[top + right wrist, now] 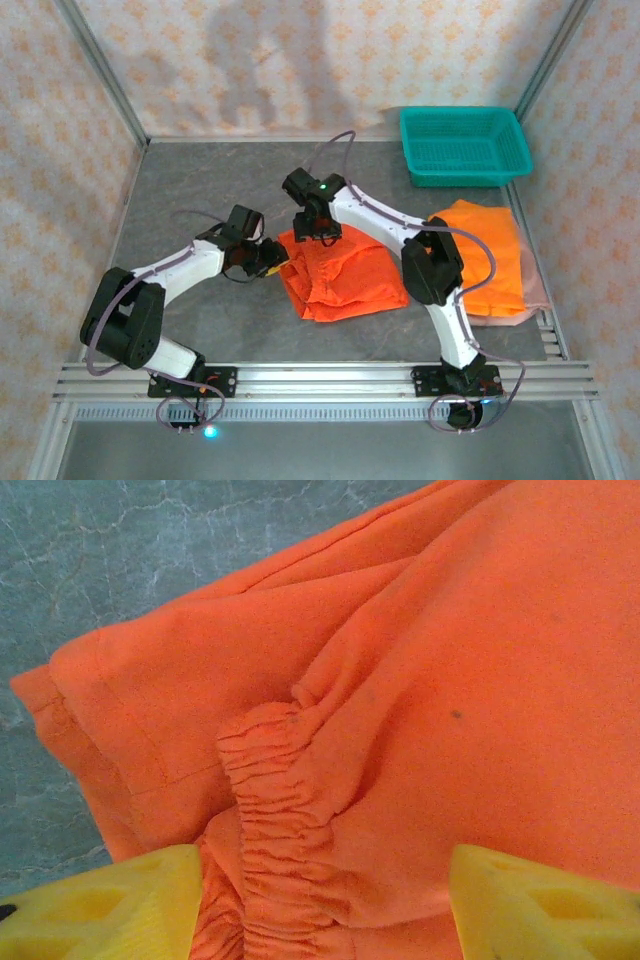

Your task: Fold and stack the shorts

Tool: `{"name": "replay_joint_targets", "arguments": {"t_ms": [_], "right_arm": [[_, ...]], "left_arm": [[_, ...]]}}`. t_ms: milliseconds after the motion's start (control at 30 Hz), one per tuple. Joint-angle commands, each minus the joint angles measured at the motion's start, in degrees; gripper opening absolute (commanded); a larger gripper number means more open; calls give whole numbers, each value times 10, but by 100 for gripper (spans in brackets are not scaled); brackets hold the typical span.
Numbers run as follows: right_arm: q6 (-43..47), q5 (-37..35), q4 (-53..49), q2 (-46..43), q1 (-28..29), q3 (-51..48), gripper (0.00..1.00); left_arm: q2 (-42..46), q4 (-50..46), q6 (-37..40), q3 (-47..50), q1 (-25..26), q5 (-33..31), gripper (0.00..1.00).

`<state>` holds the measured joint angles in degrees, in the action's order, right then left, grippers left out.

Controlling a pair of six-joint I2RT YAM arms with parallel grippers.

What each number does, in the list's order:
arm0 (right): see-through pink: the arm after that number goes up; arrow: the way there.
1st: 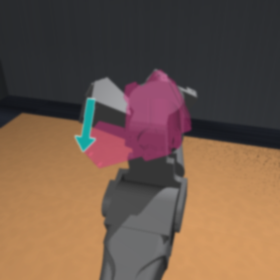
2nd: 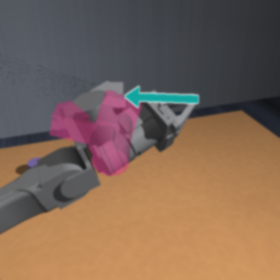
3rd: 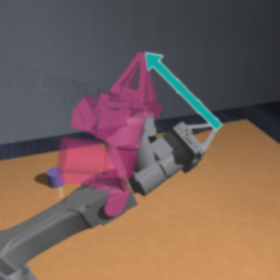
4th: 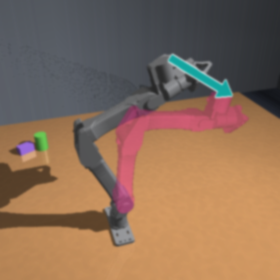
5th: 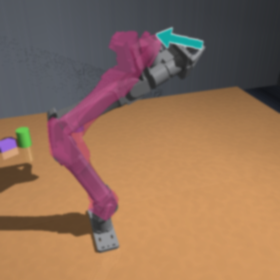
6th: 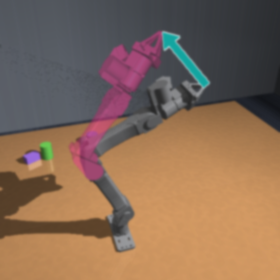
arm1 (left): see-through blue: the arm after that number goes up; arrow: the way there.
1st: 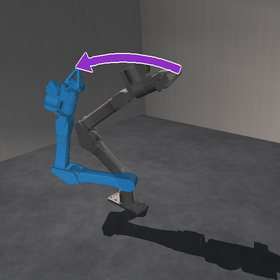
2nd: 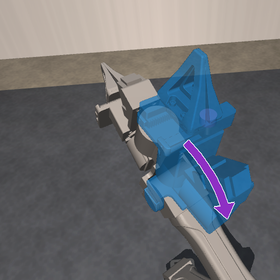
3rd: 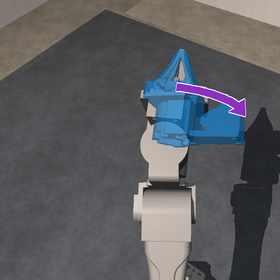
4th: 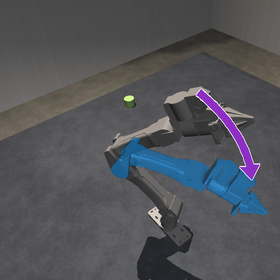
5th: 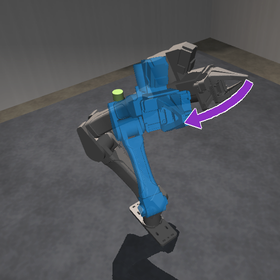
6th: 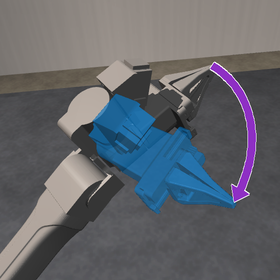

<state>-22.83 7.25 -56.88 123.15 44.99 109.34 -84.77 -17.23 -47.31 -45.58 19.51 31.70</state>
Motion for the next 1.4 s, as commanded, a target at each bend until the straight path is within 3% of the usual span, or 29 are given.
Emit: {"name": "replay_joint_targets", "arguments": {"t_ms": [0,467,633,767,1000,1200,1367], "right_arm": [[8,-17,-32,25,5,32,66],[20,-16,-54,95,10,90,73],[19,-37,-72,120,9,101,70],[17,-44,-70,134,10,99,61],[12,-39,-66,140,10,100,31],[15,-53,-69,109,9,103,20],[26,-75,-72,60,10,95,13]], "left_arm": [[-23,21,19,11,5,25,31],[-72,104,4,34,6,42,27],[-74,113,1,37,7,41,23],[-79,142,-16,45,7,43,22],[-86,167,-37,45,14,43,21],[-73,160,-42,37,15,29,3],[-31,106,-21,11,16,2,0]]}}
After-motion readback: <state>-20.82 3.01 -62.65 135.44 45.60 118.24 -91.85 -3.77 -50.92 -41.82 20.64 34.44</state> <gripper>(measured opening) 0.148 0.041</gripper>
